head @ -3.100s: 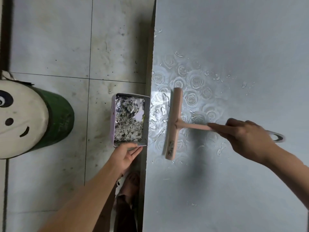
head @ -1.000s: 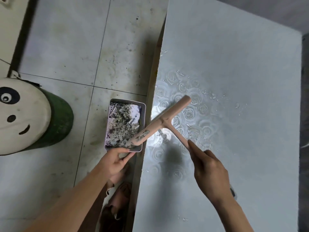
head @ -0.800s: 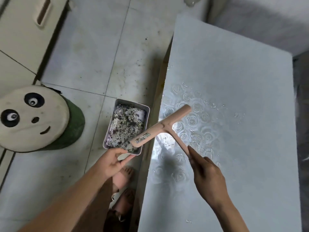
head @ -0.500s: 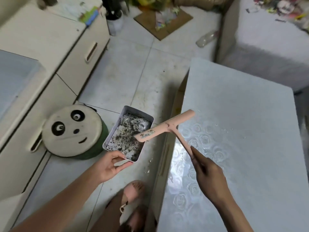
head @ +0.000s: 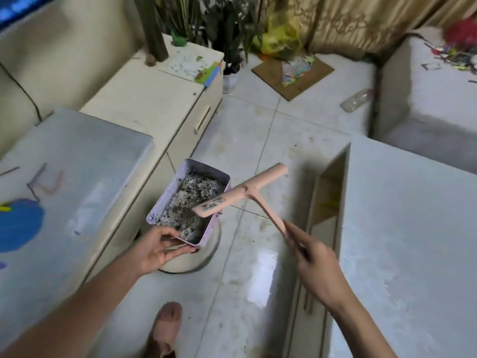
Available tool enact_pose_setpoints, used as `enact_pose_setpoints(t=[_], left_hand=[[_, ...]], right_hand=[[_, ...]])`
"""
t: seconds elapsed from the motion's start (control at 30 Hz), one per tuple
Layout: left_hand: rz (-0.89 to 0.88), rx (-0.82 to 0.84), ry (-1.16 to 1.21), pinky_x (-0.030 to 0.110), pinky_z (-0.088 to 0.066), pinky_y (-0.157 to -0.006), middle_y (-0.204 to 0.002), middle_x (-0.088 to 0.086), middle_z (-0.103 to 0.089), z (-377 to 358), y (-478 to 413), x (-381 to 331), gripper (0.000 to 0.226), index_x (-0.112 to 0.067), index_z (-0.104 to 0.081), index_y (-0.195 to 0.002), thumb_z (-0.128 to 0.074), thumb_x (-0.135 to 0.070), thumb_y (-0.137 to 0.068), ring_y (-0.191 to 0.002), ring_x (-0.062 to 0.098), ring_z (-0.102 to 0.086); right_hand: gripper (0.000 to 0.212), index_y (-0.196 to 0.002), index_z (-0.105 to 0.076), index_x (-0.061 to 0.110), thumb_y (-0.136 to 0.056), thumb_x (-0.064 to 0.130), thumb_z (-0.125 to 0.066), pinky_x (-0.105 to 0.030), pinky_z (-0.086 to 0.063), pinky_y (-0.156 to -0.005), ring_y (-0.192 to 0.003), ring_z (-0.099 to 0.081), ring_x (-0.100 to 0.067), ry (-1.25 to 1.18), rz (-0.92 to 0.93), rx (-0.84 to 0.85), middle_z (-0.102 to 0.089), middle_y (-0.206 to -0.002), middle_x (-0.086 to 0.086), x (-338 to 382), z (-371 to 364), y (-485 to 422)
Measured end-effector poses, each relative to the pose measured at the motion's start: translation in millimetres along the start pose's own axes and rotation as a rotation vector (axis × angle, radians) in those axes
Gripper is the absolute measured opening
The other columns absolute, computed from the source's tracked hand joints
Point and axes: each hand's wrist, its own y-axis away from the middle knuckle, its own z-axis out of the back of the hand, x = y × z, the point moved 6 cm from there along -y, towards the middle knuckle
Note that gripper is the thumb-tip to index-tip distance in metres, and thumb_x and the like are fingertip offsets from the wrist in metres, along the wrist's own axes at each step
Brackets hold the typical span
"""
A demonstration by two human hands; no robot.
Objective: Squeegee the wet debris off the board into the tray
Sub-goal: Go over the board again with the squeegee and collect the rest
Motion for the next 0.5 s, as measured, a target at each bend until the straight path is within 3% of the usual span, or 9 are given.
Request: enact_pose_setpoints(t=[0.1, 0.23, 0.27, 0.3, 0.37, 0.43, 0.5], left_hand=[[-0.011, -0.042, -0.029, 0.044, -0.058, -0.052, -0.095, 0.03, -0.06, 41, -8, -51, 0.017, 0.004, -0.051, -0.093, -0.038, 0.012, -0.087, -0.067, 0.046, -0.067], [-0.042, -0.11, -0.042, 0.053, -0.051, -0.062, -0.1, 0.031, -0.056, 83, -26, -99, 0.026, 0.005, -0.044, -0.11, -0.037, 0.014, -0.087, -0.088, 0.051, -0.058], [-0.041, -0.139, -0.041, 0.053, -0.051, -0.061, -0.098, 0.03, -0.057, 88, -28, -99, 0.027, 0.005, -0.043, -0.112, -0.037, 0.014, -0.087, -0.093, 0.053, -0.057], [-0.017, -0.15, -0.015, 0.052, -0.051, -0.06, -0.097, 0.029, -0.056, 130, -44, -143, 0.028, 0.006, -0.042, -0.114, -0.036, 0.015, -0.087, -0.099, 0.055, -0.055], [-0.028, -0.188, -0.021, 0.051, -0.051, -0.059, -0.104, 0.028, -0.054, 139, -51, -152, 0.03, 0.005, -0.04, -0.116, -0.036, 0.015, -0.088, -0.106, 0.058, -0.051], [-0.014, -0.223, -0.027, 0.052, -0.053, -0.058, -0.112, 0.031, -0.05, 153, -57, -167, 0.029, 0.004, -0.038, -0.117, -0.036, 0.013, -0.089, -0.098, 0.061, -0.053], [-0.006, -0.208, -0.039, 0.048, -0.055, -0.051, -0.102, 0.036, -0.054, 173, -67, -183, 0.027, 0.006, -0.037, -0.116, -0.036, 0.012, -0.09, -0.073, 0.059, -0.06]], right_hand=[[0.038, -0.136, -0.047, 0.04, -0.099, 0.033, -0.044, -0.035, -0.048, -0.08, -0.102, -0.061, -0.023, -0.02, -0.02, 0.002, -0.068, -0.108, -0.003, 46, -29, -18], [0.035, -0.133, -0.049, 0.041, -0.1, 0.033, -0.042, -0.04, -0.049, -0.087, -0.104, -0.059, -0.025, 0.019, -0.022, 0.026, -0.066, -0.109, -0.005, 87, -59, -42], [0.034, -0.132, -0.048, 0.042, -0.1, 0.034, -0.041, -0.038, -0.05, -0.081, -0.096, -0.059, -0.023, 0.073, -0.005, 0.036, -0.066, -0.102, -0.004, 92, -60, -35], [0.034, -0.132, -0.048, 0.043, -0.1, 0.035, -0.04, -0.034, -0.047, -0.073, -0.084, -0.058, -0.018, 0.103, 0.036, 0.056, -0.064, -0.091, -0.001, 128, -99, -74], [0.032, -0.13, -0.049, 0.044, -0.1, 0.038, -0.038, -0.029, -0.041, -0.062, -0.064, -0.046, -0.012, 0.108, 0.021, 0.056, -0.052, -0.072, 0.002, 140, -102, -73], [0.029, -0.125, -0.05, 0.043, -0.1, 0.041, -0.035, -0.027, -0.04, -0.061, -0.063, -0.043, -0.014, 0.129, 0.039, 0.099, -0.049, -0.069, 0.002, 150, -116, -84], [0.03, -0.125, -0.05, 0.042, -0.1, 0.043, -0.033, -0.029, -0.041, -0.064, -0.068, -0.045, -0.015, 0.147, 0.062, 0.133, -0.051, -0.073, 0.001, 167, -140, -97]])
